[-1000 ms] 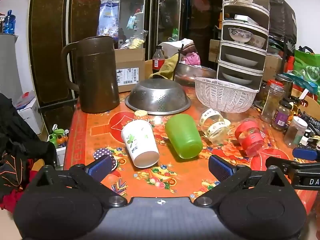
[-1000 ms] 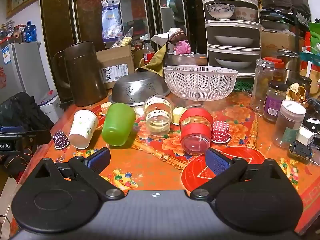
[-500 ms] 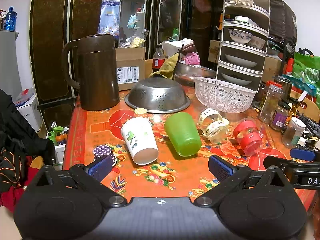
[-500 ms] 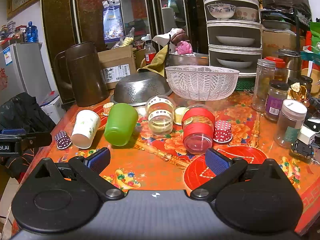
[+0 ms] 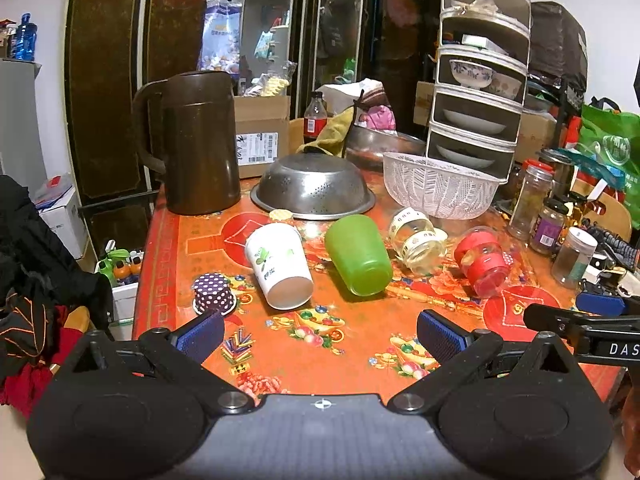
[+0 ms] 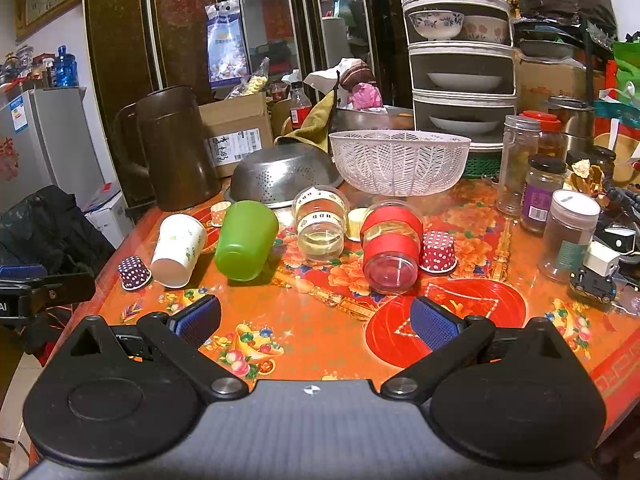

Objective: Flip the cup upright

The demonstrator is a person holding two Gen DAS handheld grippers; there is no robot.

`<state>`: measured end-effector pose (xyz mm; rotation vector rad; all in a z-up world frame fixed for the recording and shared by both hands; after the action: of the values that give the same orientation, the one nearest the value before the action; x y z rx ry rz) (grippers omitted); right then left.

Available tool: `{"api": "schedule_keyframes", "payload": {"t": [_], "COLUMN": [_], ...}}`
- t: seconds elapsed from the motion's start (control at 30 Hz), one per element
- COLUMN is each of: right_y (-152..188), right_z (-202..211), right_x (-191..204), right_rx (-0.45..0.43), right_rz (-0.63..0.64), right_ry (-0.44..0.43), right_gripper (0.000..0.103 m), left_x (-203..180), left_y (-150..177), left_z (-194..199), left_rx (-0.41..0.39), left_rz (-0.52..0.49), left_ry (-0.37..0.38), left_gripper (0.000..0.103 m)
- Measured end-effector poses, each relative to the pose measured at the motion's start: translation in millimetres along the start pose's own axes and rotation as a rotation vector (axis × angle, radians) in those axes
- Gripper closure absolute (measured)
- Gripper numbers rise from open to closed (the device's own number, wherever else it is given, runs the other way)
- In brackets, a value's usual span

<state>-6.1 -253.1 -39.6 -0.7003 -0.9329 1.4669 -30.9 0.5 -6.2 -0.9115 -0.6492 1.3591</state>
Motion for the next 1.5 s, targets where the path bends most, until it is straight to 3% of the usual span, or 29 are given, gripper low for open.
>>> {"api": "schedule_keyframes", "payload": {"t": [1.5], "right_y": [7.8], "right_z": [5.9], "right_x": [7.1], "right_rx": [0.008], "right_rz": [0.006], "right_ry": [-0.024], "right_gripper": [0.001], "left_x": [6.5], "left_y": [11.4], "left_z": [11.5], "left_rx": [0.003], "left_rz": [0.033], "left_ry": [0.003], "left_gripper": [0.0]}}
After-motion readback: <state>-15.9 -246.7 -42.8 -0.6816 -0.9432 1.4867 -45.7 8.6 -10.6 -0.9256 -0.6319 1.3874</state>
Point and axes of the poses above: each gripper's, at about its wrist camera, not at the fingertips, and z roughly against the way its jaws point, x to its left, y to its underside, the point moved 1 cm from there along -z, roughly the way its jaws point, and after that the axes turned 7 degrees about y, right-handed, at the moved point
